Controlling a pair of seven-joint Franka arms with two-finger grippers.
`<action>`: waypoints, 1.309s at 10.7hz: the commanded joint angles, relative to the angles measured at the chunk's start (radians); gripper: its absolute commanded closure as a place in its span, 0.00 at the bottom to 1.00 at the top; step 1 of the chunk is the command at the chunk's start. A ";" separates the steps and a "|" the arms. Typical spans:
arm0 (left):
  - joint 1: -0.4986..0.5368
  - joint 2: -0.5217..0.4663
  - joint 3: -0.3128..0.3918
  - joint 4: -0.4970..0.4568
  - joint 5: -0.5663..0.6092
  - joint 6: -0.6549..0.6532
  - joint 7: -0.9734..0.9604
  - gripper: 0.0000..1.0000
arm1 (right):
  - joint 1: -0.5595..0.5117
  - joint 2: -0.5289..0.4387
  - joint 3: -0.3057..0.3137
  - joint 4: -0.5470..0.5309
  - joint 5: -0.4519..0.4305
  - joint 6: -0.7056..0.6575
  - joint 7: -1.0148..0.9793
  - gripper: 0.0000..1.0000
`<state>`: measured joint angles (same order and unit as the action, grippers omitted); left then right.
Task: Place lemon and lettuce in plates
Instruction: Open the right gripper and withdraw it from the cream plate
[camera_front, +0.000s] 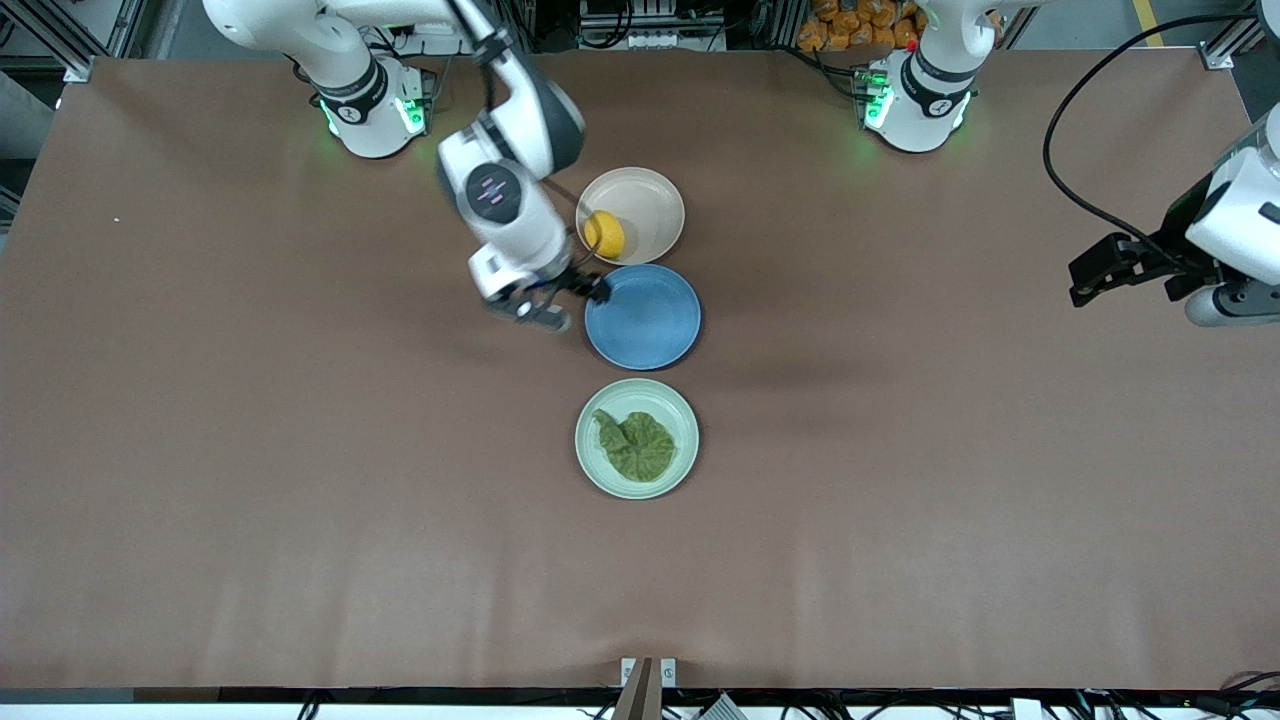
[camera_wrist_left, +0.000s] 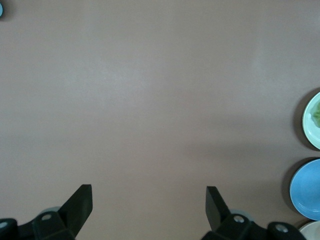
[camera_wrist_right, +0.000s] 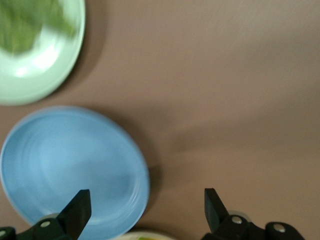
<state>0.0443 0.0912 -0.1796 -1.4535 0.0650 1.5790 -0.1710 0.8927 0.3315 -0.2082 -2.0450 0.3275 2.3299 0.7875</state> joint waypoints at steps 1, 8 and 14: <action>-0.041 -0.036 0.034 -0.021 -0.002 -0.017 0.019 0.00 | -0.110 -0.012 -0.068 0.054 -0.008 -0.125 -0.230 0.00; -0.061 -0.062 0.085 -0.027 -0.097 -0.040 0.057 0.00 | -0.390 -0.005 -0.149 0.121 -0.060 -0.248 -0.640 0.00; -0.063 -0.062 0.083 -0.024 -0.097 -0.033 0.085 0.00 | -0.859 -0.113 0.242 0.086 -0.304 -0.199 -0.634 0.00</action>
<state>-0.0122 0.0533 -0.1093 -1.4576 -0.0081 1.5461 -0.1190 0.1630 0.3129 -0.0988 -1.9207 0.0640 2.1460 0.1525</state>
